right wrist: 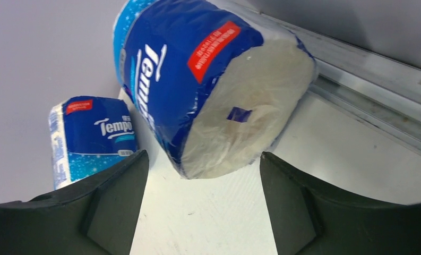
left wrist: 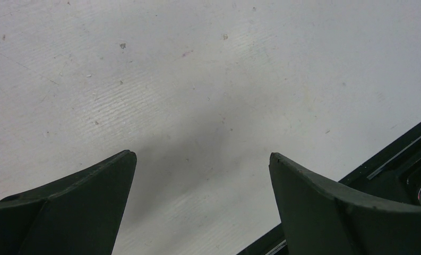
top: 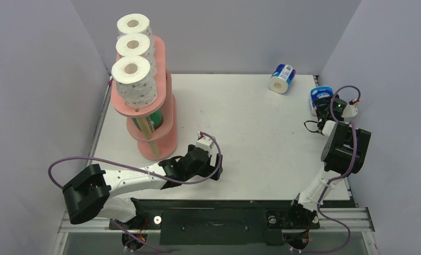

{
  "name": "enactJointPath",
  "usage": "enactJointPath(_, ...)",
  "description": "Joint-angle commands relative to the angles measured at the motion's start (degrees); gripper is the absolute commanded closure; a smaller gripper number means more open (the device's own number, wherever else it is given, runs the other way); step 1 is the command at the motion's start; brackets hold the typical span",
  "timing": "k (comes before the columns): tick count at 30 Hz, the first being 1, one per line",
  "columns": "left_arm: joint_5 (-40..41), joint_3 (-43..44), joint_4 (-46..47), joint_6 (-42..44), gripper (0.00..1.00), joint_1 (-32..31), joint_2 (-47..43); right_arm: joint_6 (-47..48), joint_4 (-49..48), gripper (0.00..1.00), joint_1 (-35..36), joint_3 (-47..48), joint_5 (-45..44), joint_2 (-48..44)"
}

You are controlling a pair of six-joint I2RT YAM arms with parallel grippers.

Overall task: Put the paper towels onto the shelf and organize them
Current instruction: Pick up the paper towel from the corner of the board.

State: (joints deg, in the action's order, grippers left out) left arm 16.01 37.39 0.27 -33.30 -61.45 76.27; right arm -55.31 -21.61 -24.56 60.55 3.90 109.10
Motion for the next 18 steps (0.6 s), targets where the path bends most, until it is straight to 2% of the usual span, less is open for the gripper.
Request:
enactJointPath(1,-1.3,1.0,3.6,0.8,0.04,1.1,0.4,-1.3,-7.5,0.29,1.0,-0.3,-1.3,-0.8)
enactJointPath(4,-1.7,1.0,3.7,0.7,0.04,1.7,0.7,-1.3,-8.0,0.32,1.3,-0.1,-1.7,-0.9)
enactJointPath(18,-2.2,1.5,3.6,0.1,0.04,2.2,2.3,2.5,-4.3,0.33,0.8,4.1,-3.7,1.6)
